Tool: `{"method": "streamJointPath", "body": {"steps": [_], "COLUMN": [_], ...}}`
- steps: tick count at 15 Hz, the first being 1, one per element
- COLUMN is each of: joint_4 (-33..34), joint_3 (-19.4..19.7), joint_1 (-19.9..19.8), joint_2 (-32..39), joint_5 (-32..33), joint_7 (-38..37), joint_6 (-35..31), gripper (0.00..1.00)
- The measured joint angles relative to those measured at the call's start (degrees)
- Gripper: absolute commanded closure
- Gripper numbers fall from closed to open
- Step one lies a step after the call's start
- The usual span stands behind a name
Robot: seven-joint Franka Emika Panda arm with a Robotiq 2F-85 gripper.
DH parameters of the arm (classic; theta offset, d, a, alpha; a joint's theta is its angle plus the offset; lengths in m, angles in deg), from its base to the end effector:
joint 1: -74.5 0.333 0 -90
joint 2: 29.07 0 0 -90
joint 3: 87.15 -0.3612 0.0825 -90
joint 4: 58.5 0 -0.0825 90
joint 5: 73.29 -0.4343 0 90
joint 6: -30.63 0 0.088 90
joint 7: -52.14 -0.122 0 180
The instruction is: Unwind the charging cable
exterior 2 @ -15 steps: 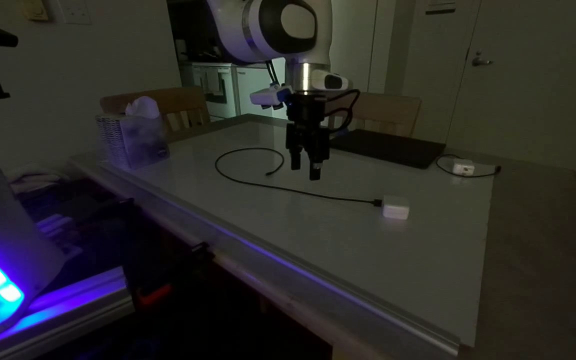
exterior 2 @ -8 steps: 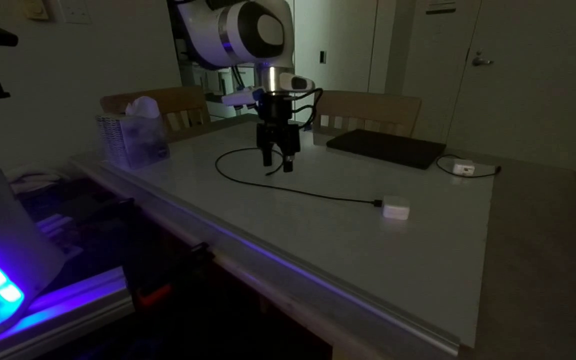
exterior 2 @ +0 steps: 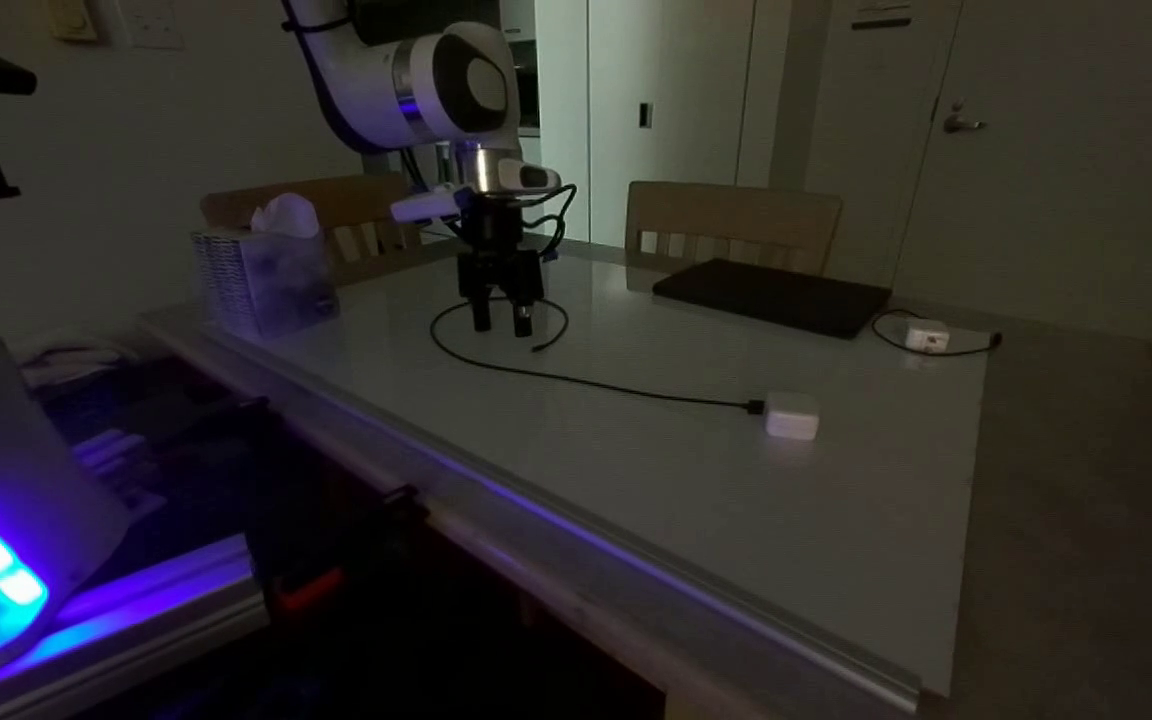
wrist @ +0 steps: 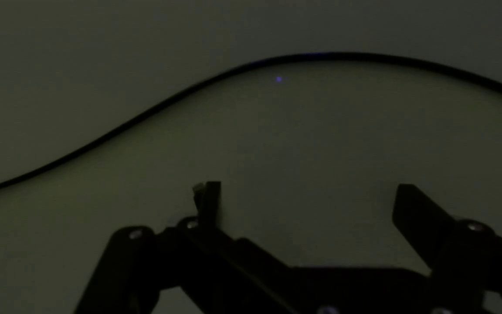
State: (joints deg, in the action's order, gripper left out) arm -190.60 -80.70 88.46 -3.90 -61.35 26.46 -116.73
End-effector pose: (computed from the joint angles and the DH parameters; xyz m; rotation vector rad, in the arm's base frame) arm 0.5340 0.0677 0.1222 2.9413 -0.1843 -0.1844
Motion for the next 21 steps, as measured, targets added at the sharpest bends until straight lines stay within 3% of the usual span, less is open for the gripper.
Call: {"method": "streamJointPath", "body": {"steps": [5,10,13,16,18,21], "joint_4": [0.16,2.3,4.84,6.6,7.73,8.45], "joint_3": [0.38,2.92,1.2,-5.45,-7.53,-7.55], "joint_1": [-0.09,-0.56,-4.31,-12.39,-15.55,-16.45], "joint_2": [0.1,0.05,0.13,0.64,1.13,1.24], "joint_5": [0.39,5.73,5.03,-0.79,-5.04,-5.89], "joint_7": [0.01,3.03,14.02,27.42,34.85,36.82], "joint_6": [0.0,1.09,1.32,1.84,4.28,7.4], "gripper": [0.0,0.0,0.0,0.0,0.0,0.0]}}
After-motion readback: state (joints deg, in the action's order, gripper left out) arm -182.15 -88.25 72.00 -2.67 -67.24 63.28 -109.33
